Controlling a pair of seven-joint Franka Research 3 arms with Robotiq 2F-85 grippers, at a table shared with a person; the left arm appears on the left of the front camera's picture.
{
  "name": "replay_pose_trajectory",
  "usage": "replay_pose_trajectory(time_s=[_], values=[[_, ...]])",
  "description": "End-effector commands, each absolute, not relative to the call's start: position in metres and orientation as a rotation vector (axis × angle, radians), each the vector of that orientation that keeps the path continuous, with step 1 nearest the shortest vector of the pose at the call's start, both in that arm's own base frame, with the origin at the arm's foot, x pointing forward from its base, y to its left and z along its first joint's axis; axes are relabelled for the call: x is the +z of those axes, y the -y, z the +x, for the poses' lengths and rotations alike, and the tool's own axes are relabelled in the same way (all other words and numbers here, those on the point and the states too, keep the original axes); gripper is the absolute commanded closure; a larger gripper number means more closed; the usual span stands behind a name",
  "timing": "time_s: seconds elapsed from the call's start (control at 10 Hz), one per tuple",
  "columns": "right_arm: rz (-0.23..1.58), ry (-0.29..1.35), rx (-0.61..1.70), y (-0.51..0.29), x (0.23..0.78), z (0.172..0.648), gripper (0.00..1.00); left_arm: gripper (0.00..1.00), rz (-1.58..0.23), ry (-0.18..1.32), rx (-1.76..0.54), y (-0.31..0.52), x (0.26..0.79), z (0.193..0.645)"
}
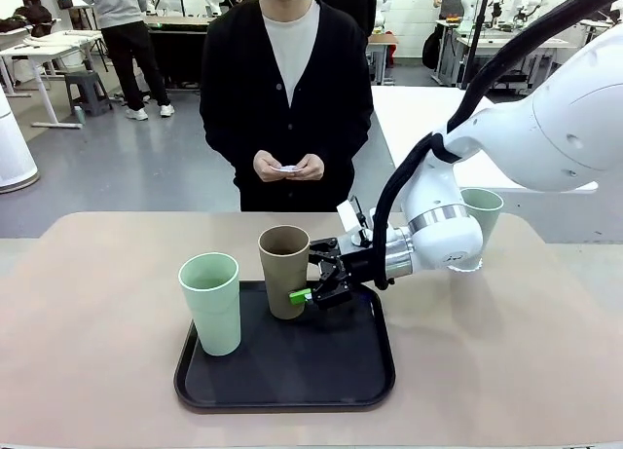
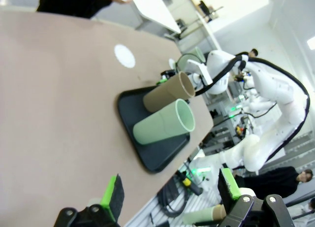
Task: Place coasters on the table and set cups on them.
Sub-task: Take one Reusable plastic cup from the Flat Tray and place it on a coaster set by the human.
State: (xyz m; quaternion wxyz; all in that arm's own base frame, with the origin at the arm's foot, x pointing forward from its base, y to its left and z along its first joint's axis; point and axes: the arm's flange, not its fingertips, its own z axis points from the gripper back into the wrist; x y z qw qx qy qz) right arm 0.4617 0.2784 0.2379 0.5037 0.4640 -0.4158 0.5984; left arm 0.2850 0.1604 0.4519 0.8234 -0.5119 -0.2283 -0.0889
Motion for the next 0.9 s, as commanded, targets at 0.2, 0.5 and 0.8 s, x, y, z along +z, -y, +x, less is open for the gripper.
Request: replay_pose_trajectory(time_s=[0.2,0.5,0.8], values=[[1.175,1.046,1.412,-0.2921,0.2348,0.4668,0.00,0.00,-1.093,0.496,-0.199,-0.1612,0.4522,0.2841],[1.195,1.057,1.404,-0.2904,0.2338,0.4676,1.00,0.00,-1.093,0.496,-0.199,-0.1612,0.4522,0.2841],[1.185,1.048,1.401,-0.2896,0.2357,0.4657,1.00,0.00,-1.093,0.496,-0.199,-0.1612,0.4522,0.2841]])
